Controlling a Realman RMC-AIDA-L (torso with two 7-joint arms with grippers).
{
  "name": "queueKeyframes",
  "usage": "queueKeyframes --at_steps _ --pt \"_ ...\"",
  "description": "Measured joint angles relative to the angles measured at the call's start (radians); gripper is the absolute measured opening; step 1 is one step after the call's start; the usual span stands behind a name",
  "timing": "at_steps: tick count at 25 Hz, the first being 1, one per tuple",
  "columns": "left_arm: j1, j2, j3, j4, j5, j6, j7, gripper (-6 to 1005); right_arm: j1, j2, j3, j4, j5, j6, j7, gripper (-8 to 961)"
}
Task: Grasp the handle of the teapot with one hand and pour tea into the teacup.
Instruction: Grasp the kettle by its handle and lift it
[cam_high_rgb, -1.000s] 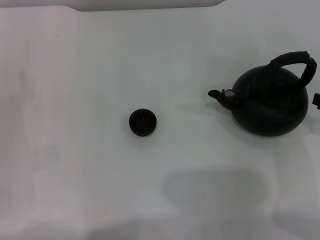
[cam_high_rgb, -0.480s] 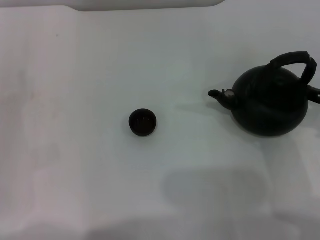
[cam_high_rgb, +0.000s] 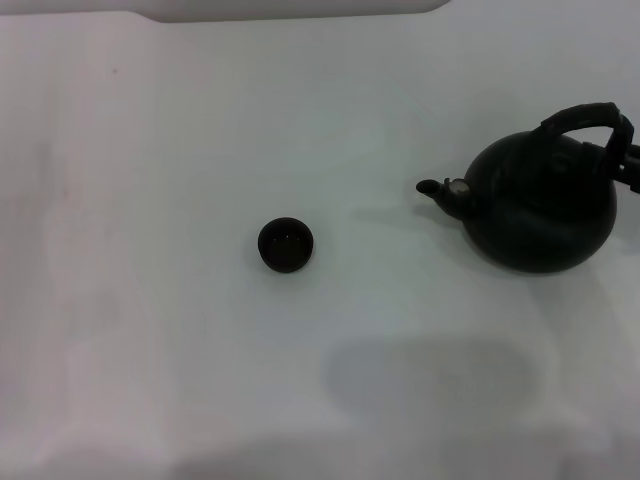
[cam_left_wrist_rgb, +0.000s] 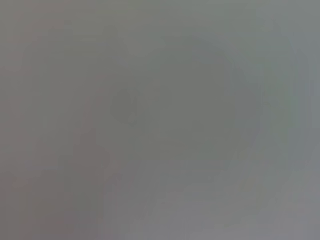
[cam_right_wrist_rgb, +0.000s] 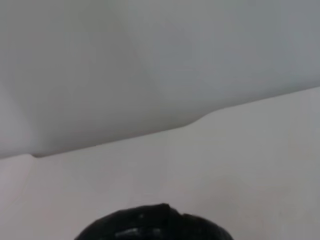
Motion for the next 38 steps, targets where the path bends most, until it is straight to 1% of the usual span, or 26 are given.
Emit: queueKeyframes --at_steps 3,10,15,26,31,38 --pt "-0.001 0.000 0.000 0.000 0.000 0.000 0.000 890 0.015 0.000 0.011 0.025 0.022 0.000 -0.023 782" --pt "-0.003 0.001 0.000 0.000 0.000 0.000 0.000 890 0.047 -0.001 0.015 0.052 0.016 -0.006 -0.030 775" --pt "-0.004 0.002 0.000 0.000 -0.001 0.000 0.000 890 0.059 -0.001 0.022 0.066 0.014 -0.011 -0.034 562" --pt "-0.006 0.002 0.000 0.001 -0.004 0.000 0.000 891 0.069 -0.002 0.056 0.076 0.023 0.016 -0.033 309" --pt "-0.005 0.002 0.000 0.002 -0.005 0.000 0.000 891 0.070 -0.002 0.061 0.078 0.033 0.020 -0.030 234" --pt "-0.005 0.002 0.000 0.002 -0.005 0.000 0.000 890 0.094 -0.003 0.055 0.049 0.029 0.042 -0.033 234"
